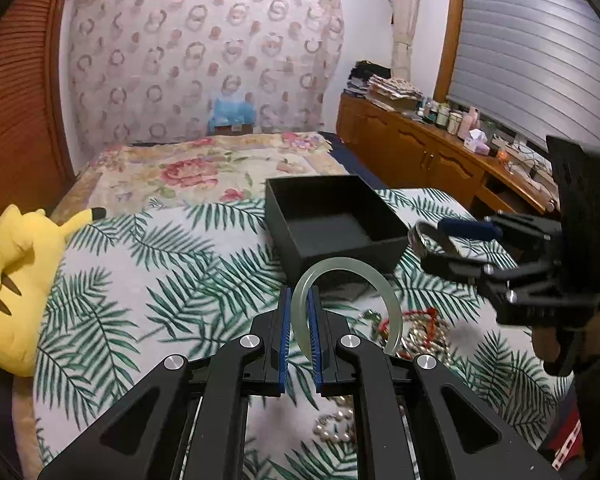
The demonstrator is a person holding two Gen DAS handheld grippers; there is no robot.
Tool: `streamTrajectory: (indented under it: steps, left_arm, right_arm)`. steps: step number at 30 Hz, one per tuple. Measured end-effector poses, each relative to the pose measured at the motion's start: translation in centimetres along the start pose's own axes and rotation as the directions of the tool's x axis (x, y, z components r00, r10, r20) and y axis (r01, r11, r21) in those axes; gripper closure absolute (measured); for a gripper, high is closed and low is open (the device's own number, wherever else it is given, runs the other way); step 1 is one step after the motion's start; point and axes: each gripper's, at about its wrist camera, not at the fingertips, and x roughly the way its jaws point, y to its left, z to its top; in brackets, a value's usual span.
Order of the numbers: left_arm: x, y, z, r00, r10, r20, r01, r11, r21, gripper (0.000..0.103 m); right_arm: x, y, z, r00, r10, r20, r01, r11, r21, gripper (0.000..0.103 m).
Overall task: Organize jewelry
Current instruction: 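Carry the jade bangle into the black box and open the left tool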
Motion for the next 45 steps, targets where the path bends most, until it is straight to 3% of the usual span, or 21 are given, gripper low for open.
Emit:
streamTrajectory:
  steps: [13,19,28,40,45]
  left_arm:
    - [1.1,1.3,3.4,0.998,0.057,0.027,-0.057,0.998,0.004,0.095]
    - [2.1,1.0,5.1,0.997,0.067,0.032,-0.068,0.998,0.015,0.095]
    - [5.1,-0.6,6.8,0.998,0.068,0.019,-0.068,0.997,0.031,0.095]
    - [10.7,-2.0,6.9,0.993,0.102,-0.066,-0.098,0.993,0.066,0.095]
    - [11.0,-2.8,6.5,0.991,0.103,-0.084,-0.095,0.991,0.091,0.089]
  right_arm:
    - [5.2,-1.7,4.3,0.999,-0.050,-0.023,0.048,0.997,-0.058,0.039]
    - [6.3,-3.1,4.8,0.999,-0.043,-0.031,0.042,0.999,-0.020,0.037]
    - [3.5,-5.6,2.3,0.998,-0.067,-0.022,0.068,0.997,0.039,0.037]
    - [0.1,-6.3,-1.8,0.997,-0.069,-0.025,0.071,0.993,0.097,0.037]
    - [-0.6,-5.9,-3.1,0.998,-0.052,-0.028,0.055,0.992,0.112,0.037]
